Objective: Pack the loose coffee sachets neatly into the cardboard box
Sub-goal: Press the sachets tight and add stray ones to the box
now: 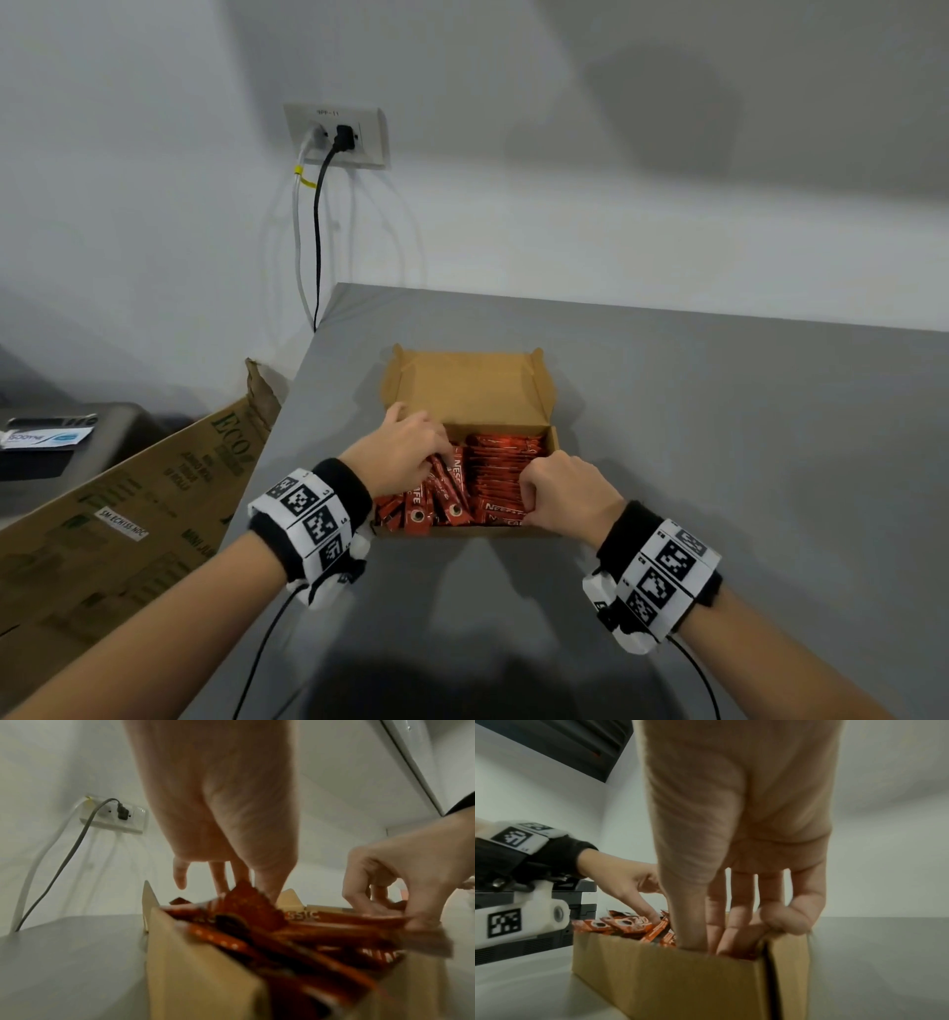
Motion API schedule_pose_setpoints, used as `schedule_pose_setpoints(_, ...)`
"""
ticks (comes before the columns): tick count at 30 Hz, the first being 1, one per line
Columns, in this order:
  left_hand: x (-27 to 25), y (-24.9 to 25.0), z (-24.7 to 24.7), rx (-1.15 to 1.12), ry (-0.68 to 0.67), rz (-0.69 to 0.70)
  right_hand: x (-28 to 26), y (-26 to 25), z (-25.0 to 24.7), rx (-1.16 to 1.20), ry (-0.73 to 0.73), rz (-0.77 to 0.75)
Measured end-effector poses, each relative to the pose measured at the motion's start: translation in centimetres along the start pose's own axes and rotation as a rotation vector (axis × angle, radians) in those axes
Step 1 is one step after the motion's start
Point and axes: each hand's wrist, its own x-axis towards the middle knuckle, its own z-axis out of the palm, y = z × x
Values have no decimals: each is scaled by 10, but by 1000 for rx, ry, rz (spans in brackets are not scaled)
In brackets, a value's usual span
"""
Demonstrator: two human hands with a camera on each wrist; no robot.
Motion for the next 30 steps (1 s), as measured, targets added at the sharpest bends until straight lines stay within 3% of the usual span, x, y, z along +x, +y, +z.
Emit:
schedule_pose_setpoints(8, -3, -5, -17, 6, 81, 29, 2, -3, 0, -32, 19, -17)
schedule_pose_setpoints(11, -11, -9, -29, -114, 218, -17, 2, 0, -1, 2, 10, -5)
schedule_pose_setpoints(13, -13, -6, -33, -250, 239, -37, 2, 2, -2, 38, 22, 7)
schedule_pose_setpoints(20, -9, 17, -19, -669, 229, -31, -2, 11, -13, 306, 349, -60)
schedule_pose_setpoints(23, -6, 24, -14, -674, 211, -23, -7, 12, -13, 367, 448, -100)
schedule_pose_setpoints(25, -3, 29, -12, -658, 187, -2, -7, 12, -12, 285, 504, -138)
schedule_pose_setpoints(30, 3, 34, -7, -544, 191, 48, -6, 14, -6, 141, 392, -182)
